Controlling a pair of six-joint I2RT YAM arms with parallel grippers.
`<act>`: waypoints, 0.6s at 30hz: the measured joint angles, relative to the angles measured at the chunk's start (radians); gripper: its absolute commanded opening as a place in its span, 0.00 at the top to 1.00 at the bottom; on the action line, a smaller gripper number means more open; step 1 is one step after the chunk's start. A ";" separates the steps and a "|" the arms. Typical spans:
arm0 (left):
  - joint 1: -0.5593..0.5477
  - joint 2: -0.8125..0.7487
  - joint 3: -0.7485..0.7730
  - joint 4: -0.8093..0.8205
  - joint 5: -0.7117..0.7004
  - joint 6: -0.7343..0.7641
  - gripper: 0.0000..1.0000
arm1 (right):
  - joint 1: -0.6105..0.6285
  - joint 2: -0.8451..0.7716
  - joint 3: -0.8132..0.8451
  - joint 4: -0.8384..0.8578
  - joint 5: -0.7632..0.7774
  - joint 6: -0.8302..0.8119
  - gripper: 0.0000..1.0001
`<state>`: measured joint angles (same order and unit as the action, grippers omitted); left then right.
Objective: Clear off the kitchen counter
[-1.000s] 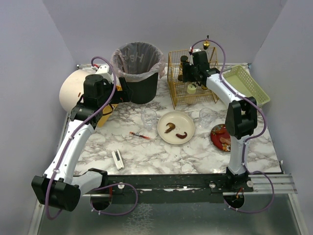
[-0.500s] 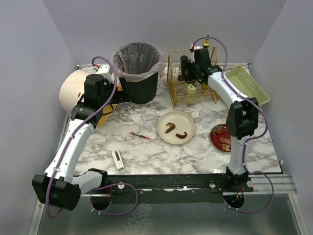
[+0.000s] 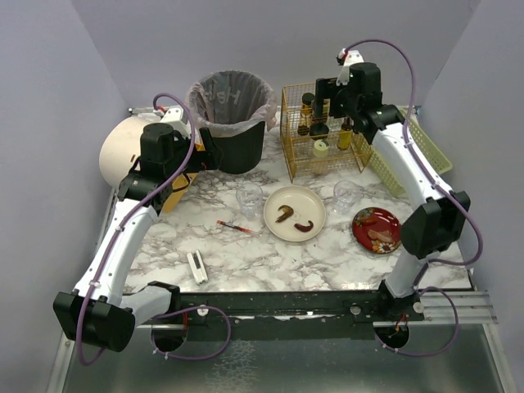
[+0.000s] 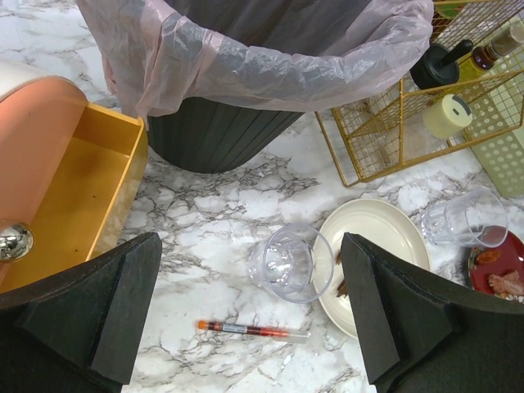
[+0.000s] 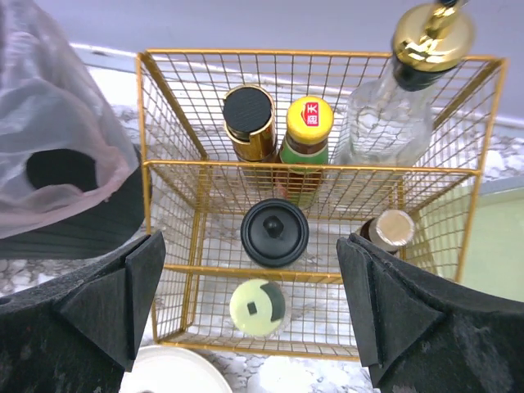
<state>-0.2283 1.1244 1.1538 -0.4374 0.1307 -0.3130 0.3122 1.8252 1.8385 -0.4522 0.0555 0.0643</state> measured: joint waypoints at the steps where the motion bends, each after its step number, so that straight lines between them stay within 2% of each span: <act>1: 0.000 0.000 0.000 0.001 0.000 0.000 0.01 | 0.000 -0.032 -0.016 0.007 -0.002 -0.002 0.06; 9: 0.000 0.020 0.030 0.002 0.000 0.004 0.01 | 0.000 -0.306 -0.285 0.099 -0.009 0.021 0.06; 18: 0.000 0.020 0.031 0.001 0.000 0.000 0.01 | 0.000 -0.531 -0.564 0.129 -0.017 0.157 0.06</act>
<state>-0.2283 1.1446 1.1847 -0.4366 0.1310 -0.3130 0.3122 1.2945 1.2747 -0.3237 0.0383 0.2214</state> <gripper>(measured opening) 0.990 0.942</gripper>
